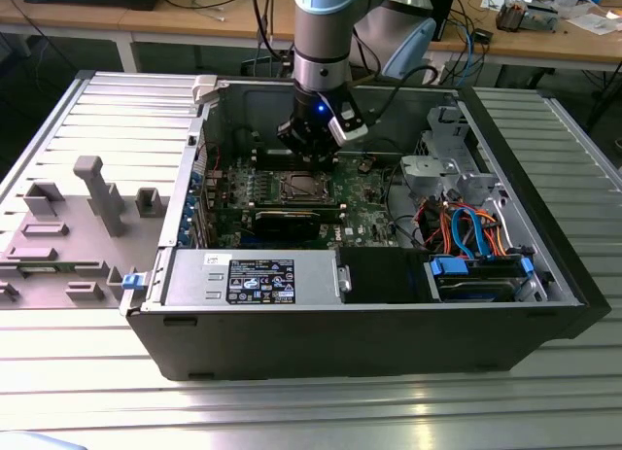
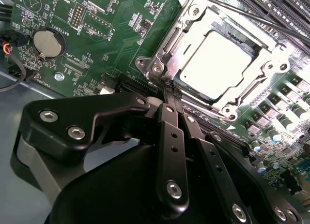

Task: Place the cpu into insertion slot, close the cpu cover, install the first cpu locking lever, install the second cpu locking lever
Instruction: 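Install the first cpu locking lever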

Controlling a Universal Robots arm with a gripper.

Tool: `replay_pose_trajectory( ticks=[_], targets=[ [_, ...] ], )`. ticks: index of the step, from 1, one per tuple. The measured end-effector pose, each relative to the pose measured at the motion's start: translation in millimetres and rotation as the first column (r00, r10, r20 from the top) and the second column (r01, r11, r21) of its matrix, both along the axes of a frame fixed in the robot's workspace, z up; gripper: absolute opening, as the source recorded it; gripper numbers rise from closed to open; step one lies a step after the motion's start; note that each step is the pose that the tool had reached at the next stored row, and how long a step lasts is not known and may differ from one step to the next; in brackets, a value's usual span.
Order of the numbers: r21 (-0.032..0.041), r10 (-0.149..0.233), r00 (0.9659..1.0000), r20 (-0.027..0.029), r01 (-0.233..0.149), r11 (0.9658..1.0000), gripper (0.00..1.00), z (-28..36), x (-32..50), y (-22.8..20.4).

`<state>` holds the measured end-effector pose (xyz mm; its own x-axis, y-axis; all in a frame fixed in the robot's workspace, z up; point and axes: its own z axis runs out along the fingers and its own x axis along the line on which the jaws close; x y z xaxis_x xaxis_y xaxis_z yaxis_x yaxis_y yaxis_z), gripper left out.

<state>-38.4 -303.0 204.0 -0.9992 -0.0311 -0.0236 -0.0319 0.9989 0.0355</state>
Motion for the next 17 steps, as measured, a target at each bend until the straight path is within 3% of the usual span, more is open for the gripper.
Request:
replay_pose_trajectory(
  ticks=[5, 9, 14, 17],
  targets=[
    [-0.0029, 0.0, 1.0, -0.0001, 0.0, 1.0, 0.11, -2.2, 0.1, 0.0],
    [-0.001, 0.0, 1.0, 0.0002, 0.0, 1.0, 0.11, -2.3, 0.5, 0.5],
    [-0.0009, 0.0, 1.0, 0.0002, 0.0, 1.0, 0.11, 2.7, 0.6, 0.7],
    [-0.0011, 0.0, 1.0, 0.0001, 0.0, 1.0, 0.11, 2.7, 0.5, -4.1]
  ],
)
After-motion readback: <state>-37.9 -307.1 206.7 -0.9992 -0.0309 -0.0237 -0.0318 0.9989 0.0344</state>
